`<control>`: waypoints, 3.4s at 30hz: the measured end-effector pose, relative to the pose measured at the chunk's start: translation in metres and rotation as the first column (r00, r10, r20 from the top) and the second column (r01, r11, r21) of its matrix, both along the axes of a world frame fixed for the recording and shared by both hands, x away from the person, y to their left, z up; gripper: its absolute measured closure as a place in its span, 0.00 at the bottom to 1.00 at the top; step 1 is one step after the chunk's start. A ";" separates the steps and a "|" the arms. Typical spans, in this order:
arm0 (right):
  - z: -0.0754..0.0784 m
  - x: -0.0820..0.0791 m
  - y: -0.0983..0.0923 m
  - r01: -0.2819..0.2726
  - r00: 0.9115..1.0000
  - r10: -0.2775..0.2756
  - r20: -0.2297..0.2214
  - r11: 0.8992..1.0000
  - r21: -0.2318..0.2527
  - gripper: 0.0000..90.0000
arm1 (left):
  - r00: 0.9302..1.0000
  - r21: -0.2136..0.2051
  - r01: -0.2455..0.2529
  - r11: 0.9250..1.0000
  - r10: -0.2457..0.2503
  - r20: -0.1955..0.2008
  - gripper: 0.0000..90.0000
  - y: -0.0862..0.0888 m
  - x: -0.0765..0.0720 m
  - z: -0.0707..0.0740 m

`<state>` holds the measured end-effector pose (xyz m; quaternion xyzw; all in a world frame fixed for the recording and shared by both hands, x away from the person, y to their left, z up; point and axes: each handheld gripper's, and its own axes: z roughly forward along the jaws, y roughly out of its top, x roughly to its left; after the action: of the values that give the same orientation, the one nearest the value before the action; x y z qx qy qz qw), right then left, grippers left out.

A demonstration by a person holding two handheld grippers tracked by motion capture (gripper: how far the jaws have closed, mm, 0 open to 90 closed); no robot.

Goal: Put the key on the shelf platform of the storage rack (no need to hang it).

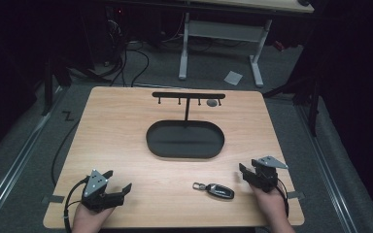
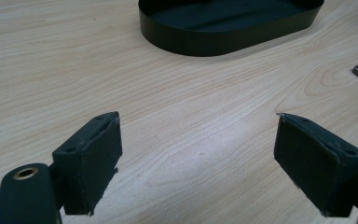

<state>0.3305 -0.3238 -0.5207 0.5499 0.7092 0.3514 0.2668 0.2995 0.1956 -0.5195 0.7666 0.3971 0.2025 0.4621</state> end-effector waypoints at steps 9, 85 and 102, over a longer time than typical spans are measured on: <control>0.001 -0.005 -0.004 -0.019 1.000 0.019 0.004 1.000 -0.001 0.44 | 1.000 0.000 0.015 1.000 -0.015 0.001 0.18 -0.005 0.004 0.000; 0.061 0.004 0.079 -0.651 0.691 0.375 -0.618 0.694 -0.306 0.27 | 0.999 -0.018 0.049 0.999 -0.049 -0.007 0.17 -0.005 0.003 0.000; 0.052 0.003 0.104 -0.704 0.648 0.412 -0.641 0.646 -0.297 0.27 | 0.998 -0.014 0.058 0.998 -0.058 -0.008 0.17 -0.005 0.003 0.001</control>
<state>0.3338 -0.2193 -0.4682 0.2703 0.9584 0.0500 0.0763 0.3028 0.1903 -0.5190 0.7755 0.3780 0.1829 0.4714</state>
